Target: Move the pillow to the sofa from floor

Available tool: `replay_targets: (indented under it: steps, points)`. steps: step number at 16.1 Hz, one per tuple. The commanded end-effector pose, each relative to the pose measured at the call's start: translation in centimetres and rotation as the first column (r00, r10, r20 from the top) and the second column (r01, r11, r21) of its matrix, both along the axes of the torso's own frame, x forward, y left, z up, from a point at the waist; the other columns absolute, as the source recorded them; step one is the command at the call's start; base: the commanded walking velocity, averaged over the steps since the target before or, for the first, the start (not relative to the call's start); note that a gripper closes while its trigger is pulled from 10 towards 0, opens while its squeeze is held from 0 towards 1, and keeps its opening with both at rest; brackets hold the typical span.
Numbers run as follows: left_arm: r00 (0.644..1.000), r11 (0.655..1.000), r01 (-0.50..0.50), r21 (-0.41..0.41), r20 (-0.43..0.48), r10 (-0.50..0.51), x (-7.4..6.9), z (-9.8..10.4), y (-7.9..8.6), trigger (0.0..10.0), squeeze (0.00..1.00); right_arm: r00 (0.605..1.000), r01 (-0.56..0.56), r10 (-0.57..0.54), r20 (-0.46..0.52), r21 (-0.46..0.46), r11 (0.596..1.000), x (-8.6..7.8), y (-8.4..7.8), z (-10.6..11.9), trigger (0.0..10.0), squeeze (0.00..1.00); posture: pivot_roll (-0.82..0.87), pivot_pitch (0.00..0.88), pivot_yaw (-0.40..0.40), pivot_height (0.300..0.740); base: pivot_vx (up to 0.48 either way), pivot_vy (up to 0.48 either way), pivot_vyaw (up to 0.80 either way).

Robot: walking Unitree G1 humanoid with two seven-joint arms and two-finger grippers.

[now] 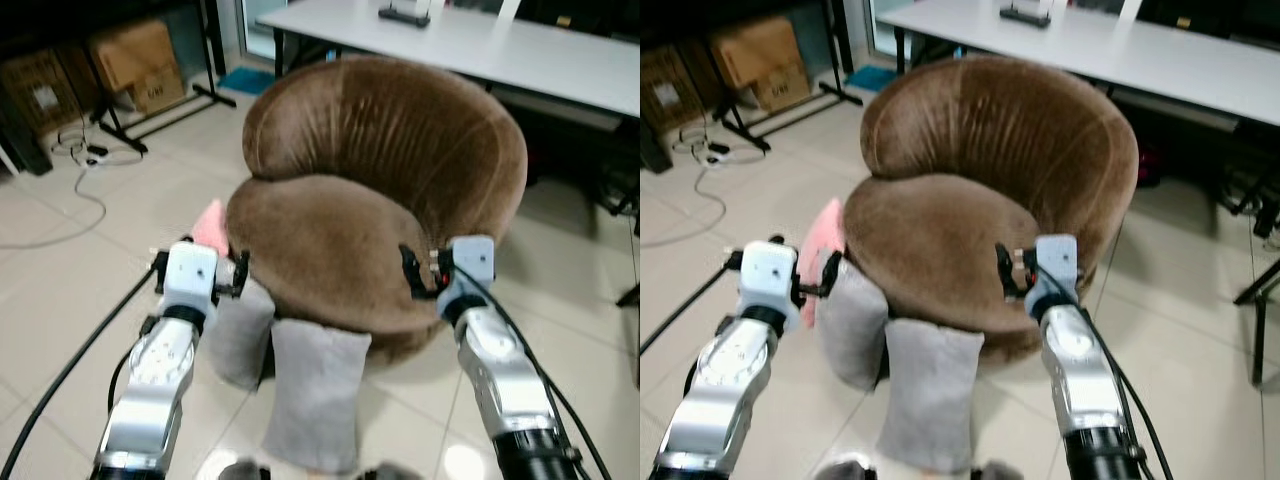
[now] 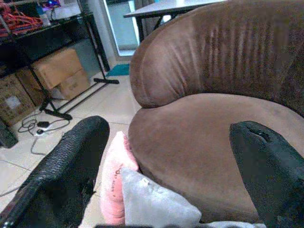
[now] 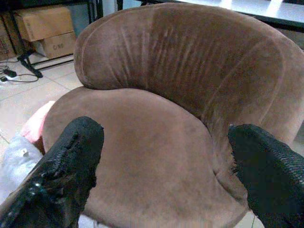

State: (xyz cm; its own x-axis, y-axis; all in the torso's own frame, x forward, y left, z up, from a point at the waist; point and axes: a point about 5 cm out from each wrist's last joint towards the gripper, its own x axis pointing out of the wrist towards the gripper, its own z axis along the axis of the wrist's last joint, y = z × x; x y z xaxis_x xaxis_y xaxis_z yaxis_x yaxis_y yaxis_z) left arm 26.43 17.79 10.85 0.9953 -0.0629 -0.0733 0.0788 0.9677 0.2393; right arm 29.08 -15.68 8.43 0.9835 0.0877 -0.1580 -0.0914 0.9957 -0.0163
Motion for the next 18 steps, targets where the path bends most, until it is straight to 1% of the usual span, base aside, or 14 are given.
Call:
replay_targets:
  steps: [1,4,6,7,8,10,18]
  points:
    - [1.000,1.000,-0.013,0.007,-0.005,0.013,-0.24,-0.25,0.27,10.0,0.00,1.000,0.023,-0.023,0.003,0.017,1.000,-0.23,-0.43,0.04,10.0,0.00,0.06,0.000,-0.035,0.666,0.000,0.000,0.00]
    - [1.000,1.000,-0.004,0.001,0.004,0.004,-0.28,-0.21,0.05,10.0,0.00,0.999,0.043,-0.043,-0.007,0.008,0.999,-0.59,-0.58,-0.19,10.0,0.00,0.05,0.000,-0.026,0.637,0.000,0.000,0.00]
    - [1.000,1.000,-0.008,-0.002,0.010,0.008,-0.32,-0.22,0.02,10.0,0.00,0.998,0.057,-0.058,-0.019,-0.003,0.998,-0.67,-0.78,-0.34,10.0,0.00,0.05,0.000,-0.022,0.637,0.000,0.000,0.00]
    - [1.000,1.000,-0.014,-0.011,0.007,0.014,-0.32,-0.26,0.08,10.0,0.00,0.998,0.058,-0.058,-0.018,-0.004,0.998,-0.67,-0.81,-0.34,10.0,0.00,0.05,0.000,-0.025,0.637,0.000,0.000,0.00]
    - [1.000,0.999,-0.018,-0.038,0.010,0.019,-0.32,-0.20,0.17,10.0,0.00,0.998,0.062,-0.062,-0.016,-0.010,0.998,-0.69,-0.88,-0.29,10.0,0.00,0.05,0.000,-0.028,0.637,0.000,0.000,0.00]
    - [1.000,0.999,-0.018,-0.044,0.010,0.018,-0.41,-0.15,0.28,10.0,0.00,0.998,0.057,-0.057,-0.015,-0.002,0.998,-0.69,-0.84,-0.26,10.0,0.00,0.05,0.000,-0.030,0.637,0.000,0.000,0.00]
    - [1.000,0.998,-0.022,-0.056,0.005,0.023,-0.38,-0.28,0.39,10.0,0.00,0.997,0.078,-0.079,-0.024,-0.021,0.997,-0.43,-0.94,-0.33,10.0,0.00,0.05,0.000,-0.038,0.637,0.325,0.000,0.00]
